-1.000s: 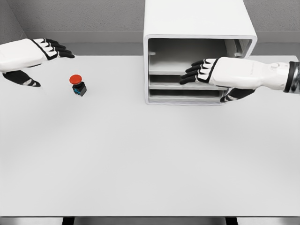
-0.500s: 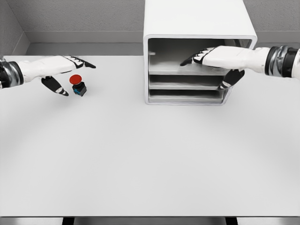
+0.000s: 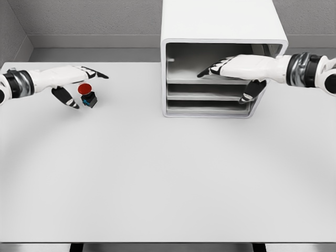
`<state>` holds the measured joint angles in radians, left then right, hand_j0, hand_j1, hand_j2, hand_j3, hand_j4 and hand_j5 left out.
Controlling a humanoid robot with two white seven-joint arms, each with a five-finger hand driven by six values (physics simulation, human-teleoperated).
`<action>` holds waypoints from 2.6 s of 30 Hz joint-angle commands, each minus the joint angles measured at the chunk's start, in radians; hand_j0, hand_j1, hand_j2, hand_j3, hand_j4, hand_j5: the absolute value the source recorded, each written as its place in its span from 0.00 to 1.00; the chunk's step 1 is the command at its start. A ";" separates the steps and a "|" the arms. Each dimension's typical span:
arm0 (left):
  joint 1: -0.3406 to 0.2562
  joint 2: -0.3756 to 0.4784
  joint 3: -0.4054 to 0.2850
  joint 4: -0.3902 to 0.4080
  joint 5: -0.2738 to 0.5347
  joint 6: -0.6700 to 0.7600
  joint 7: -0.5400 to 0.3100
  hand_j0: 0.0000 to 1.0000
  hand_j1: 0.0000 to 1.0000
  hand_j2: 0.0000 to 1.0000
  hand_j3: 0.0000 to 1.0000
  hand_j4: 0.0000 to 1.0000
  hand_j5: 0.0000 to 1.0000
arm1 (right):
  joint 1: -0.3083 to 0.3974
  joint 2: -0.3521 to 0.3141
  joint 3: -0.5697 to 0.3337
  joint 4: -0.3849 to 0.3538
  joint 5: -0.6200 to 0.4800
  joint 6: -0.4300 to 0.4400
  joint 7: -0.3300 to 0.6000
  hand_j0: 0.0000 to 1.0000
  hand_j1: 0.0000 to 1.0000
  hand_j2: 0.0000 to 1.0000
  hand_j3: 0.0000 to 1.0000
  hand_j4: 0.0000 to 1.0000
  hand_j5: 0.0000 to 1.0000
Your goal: Slide open multi-storey tabletop storage cabinets and put open load switch and slide close multi-storey tabletop storage cabinets
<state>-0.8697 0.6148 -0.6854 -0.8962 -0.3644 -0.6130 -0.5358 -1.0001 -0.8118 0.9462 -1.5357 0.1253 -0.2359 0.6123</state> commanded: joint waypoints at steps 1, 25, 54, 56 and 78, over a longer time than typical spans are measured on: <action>0.000 -0.013 0.001 0.028 -0.030 0.002 0.000 1.00 1.00 1.00 1.00 1.00 1.00 | 0.000 0.008 0.005 -0.001 -0.003 0.004 -0.001 1.00 1.00 1.00 1.00 1.00 1.00; -0.012 -0.040 -0.003 0.080 -0.041 0.002 -0.010 0.53 0.53 0.53 0.53 0.53 0.53 | -0.017 0.006 0.020 0.003 -0.004 0.004 -0.001 1.00 1.00 1.00 1.00 1.00 1.00; 0.012 0.260 0.010 -0.652 0.303 0.002 -0.043 0.44 0.44 0.44 0.44 0.44 0.44 | -0.031 -0.052 0.085 -0.113 0.025 -0.083 -0.001 1.00 1.00 1.00 1.00 1.00 1.00; 0.012 0.279 0.010 -0.699 0.329 0.002 -0.043 0.44 0.44 0.44 0.44 0.44 0.44 | -0.031 -0.067 0.085 -0.123 0.025 -0.141 -0.001 1.00 1.00 1.00 1.00 1.00 1.00; -0.046 0.118 0.010 -0.793 0.366 0.002 -0.043 0.44 0.44 0.44 0.44 0.44 0.44 | -0.029 -0.245 0.088 -0.136 -0.130 -0.375 -0.001 1.00 1.00 1.00 1.00 1.00 1.00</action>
<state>-0.9219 0.7549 -0.6731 -1.6884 -0.0022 -0.6140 -0.5783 -1.0278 -1.0291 1.0369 -1.6724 0.0472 -0.6127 0.6112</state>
